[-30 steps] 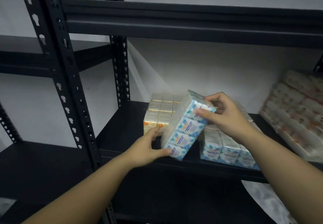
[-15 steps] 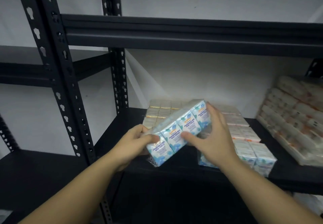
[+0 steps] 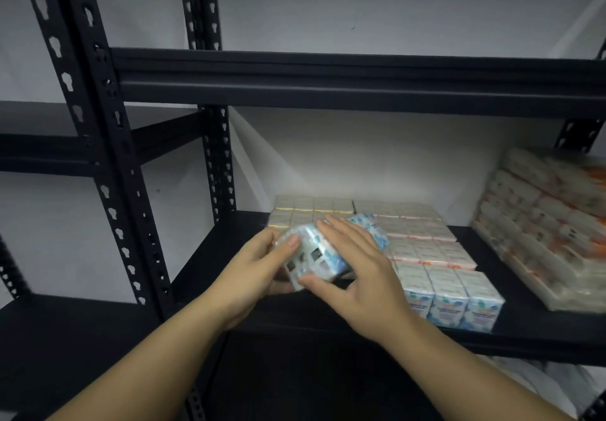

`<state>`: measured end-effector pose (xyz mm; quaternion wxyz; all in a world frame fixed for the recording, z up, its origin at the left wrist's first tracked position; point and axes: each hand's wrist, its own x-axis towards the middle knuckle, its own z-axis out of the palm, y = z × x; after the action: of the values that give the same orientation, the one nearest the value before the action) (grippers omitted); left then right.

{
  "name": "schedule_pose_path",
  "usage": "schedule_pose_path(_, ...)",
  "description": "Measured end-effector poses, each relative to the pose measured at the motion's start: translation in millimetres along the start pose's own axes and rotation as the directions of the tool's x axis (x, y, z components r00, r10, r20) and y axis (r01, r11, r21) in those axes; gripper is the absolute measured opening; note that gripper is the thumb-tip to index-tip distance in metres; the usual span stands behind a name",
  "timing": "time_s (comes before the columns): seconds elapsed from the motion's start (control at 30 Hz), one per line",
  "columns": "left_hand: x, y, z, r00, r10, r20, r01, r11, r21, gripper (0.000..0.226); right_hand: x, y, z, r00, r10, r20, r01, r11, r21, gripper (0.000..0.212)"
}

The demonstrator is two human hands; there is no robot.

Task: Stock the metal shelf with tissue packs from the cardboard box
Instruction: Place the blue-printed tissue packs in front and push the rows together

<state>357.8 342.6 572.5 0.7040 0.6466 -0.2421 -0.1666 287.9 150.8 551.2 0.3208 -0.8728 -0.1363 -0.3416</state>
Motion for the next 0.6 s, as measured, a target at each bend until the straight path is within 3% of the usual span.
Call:
schedule_pose_path(0.07,2,-3,-1,0.998,0.057,-0.008,-0.058,0.997,-0.042,0.051,3,-6,-8,0.997,0.052,-0.054,-0.044,0.988,0.148,0.062)
schedule_pose_path(0.17,4,-8,-3,0.982,0.186,-0.031,-0.185,0.982,0.040,0.039,6,-15,-18,0.985,0.161,-0.058,-0.121,0.898,0.424,0.047)
schedule_pose_path(0.3,4,-21,-4,0.958,0.288,-0.017,-0.277,0.936,0.217,0.058,5,-22,-24,0.966,0.259,-0.007,-0.207,0.787,0.582,0.036)
schedule_pose_path(0.4,2,-28,-3,0.964,0.255,0.069,-0.265,0.932,0.247,0.068,5,-25,-27,0.942,0.336,-0.010,-0.242,0.697,0.675,0.033)
schedule_pose_path(0.5,-3,-28,4,0.974,0.159,0.160,-0.194,0.953,0.234,0.064,2,-21,-24,0.917,0.399,0.014,-0.280,0.616,0.736,0.045)
schedule_pose_path(0.6,-6,-26,11,0.982,0.132,0.136,-0.160,0.963,0.218,0.056,2,-17,-22,0.883,0.458,0.101,-0.339,0.474,0.812,0.048)
